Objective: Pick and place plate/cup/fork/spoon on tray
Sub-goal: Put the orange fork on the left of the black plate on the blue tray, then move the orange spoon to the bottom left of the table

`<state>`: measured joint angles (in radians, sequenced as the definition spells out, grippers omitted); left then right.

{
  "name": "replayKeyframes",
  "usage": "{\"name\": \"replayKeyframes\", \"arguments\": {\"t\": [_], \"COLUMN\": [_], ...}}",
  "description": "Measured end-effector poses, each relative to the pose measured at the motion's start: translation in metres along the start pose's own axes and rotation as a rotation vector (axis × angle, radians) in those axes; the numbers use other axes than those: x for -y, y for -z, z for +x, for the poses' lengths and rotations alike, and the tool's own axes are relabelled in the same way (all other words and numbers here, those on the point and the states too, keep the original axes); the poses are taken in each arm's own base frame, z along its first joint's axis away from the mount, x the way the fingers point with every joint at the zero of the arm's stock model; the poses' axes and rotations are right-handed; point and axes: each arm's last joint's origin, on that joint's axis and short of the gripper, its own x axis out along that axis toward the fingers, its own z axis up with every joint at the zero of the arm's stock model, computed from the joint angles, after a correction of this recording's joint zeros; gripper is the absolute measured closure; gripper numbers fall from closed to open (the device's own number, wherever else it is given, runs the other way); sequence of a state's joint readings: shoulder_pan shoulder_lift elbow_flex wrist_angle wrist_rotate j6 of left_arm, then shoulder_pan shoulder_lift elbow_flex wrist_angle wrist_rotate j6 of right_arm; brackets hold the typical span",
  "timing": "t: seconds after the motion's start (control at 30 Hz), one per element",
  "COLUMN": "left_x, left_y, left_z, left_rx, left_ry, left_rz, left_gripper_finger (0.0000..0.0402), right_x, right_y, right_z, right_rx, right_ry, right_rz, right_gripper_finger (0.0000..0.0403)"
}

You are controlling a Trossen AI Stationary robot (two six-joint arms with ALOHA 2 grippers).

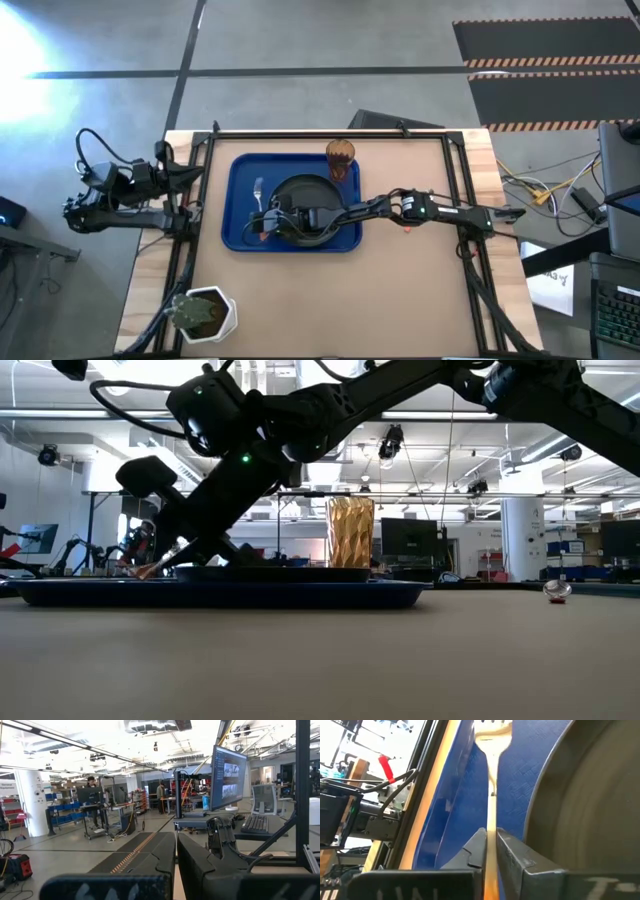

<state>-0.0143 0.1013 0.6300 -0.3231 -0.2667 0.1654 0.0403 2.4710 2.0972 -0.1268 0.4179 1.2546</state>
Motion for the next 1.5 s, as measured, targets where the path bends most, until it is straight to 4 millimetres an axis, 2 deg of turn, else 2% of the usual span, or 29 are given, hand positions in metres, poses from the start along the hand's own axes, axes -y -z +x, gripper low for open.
{"name": "replayKeyframes", "arguments": {"t": [0.23, 0.43, 0.53, 0.67, 0.83, 0.93, 1.1, 1.2, 1.33, 1.5], "left_x": [0.000, 0.000, 0.000, 0.000, 0.000, 0.000, 0.001, 0.002, 0.006, 0.014], "left_y": [0.000, 0.000, 0.000, 0.000, 0.000, 0.000, 0.001, 0.002, 0.005, 0.012], "left_z": [0.000, 0.000, 0.000, 0.000, 0.000, 0.000, 0.001, 0.005, 0.016, 0.040], "left_rx": [0.000, 0.000, 0.000, -0.001, -0.001, -0.002, -0.016, -0.030, -0.084, -0.170], "left_ry": [0.001, 0.000, 0.000, 0.000, 0.001, 0.000, 0.003, 0.006, 0.026, 0.073], "left_rz": [0.000, 0.000, 0.000, 0.000, -0.001, -0.001, 0.000, -0.021, -0.032, -0.007], "left_gripper_finger": [0.0402, 0.0402, 0.0402, 0.0402, 0.0402, 0.0402, 0.0402, 0.0402, 0.0402, 0.0402], "right_x": [-0.002, -0.008, -0.017, -0.043, -0.081, -0.091, -0.093, -0.091, -0.090, -0.096], "right_y": [-0.001, -0.004, -0.009, -0.024, -0.055, -0.068, -0.076, -0.078, -0.085, -0.101], "right_z": [0.000, 0.000, -0.002, -0.019, -0.059, -0.087, -0.147, -0.182, -0.230, -0.288], "right_rx": [0.006, 0.035, 0.050, 0.063, 0.083, 0.015, -0.137, -0.170, -0.139, -0.002], "right_ry": [-0.015, -0.073, -0.129, -0.198, -0.226, -0.126, 0.077, 0.184, 0.298, 0.317], "right_rz": [-0.009, -0.038, -0.084, -0.189, -0.344, -0.432, -0.487, -0.481, -0.487, -0.512], "right_gripper_finger": [0.0309, 0.0290, 0.0291, 0.0294, 0.0291, 0.0293, 0.0302, 0.0308, 0.0313, 0.0314]}}
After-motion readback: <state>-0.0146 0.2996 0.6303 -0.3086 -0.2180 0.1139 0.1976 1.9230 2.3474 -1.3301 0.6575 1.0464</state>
